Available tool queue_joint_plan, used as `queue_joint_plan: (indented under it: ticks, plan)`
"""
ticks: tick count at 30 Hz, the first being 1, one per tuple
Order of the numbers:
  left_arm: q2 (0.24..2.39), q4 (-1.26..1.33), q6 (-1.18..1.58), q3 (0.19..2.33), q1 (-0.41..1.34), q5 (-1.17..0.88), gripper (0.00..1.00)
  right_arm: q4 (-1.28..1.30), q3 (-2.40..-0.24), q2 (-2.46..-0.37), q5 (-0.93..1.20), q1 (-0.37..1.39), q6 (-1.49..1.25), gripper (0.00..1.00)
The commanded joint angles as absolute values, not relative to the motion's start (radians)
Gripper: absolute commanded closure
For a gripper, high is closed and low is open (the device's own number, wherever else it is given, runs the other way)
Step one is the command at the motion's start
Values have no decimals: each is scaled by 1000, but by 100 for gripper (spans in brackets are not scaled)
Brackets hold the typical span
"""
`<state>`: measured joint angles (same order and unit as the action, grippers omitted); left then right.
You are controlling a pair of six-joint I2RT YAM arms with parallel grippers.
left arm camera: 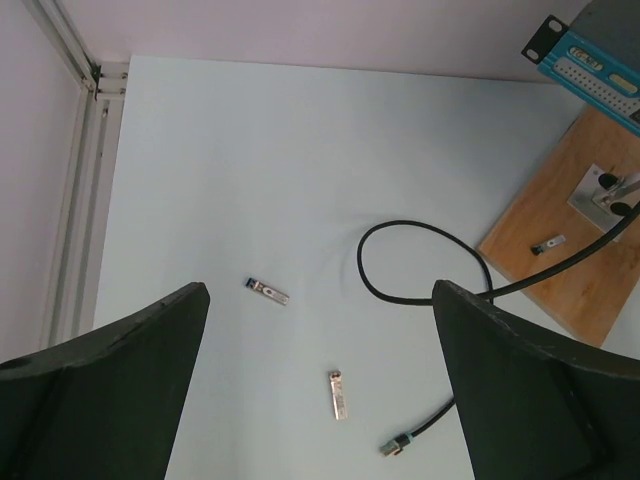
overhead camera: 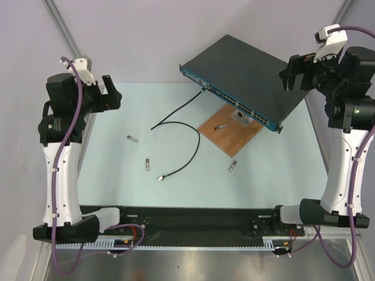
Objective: Insert the plug into the switch port
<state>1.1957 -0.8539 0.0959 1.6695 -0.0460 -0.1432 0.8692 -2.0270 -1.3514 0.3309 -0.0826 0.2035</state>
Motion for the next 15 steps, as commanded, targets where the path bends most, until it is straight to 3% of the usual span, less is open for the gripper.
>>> queue_joint_plan:
  ticks: [1, 6, 15]
  plan:
    - [1155, -749, 19, 1629, -49, -190, 0, 848, -2039, -1310, 365, -77, 245, 0]
    - [1106, -697, -113, 1556, -8, -388, 0, 874, -2043, -1321, 403, -74, 255, 0]
    - [1025, -608, -484, 1257, 428, -356, 0, 871, -2031, -1342, 410, -83, 242, 0]
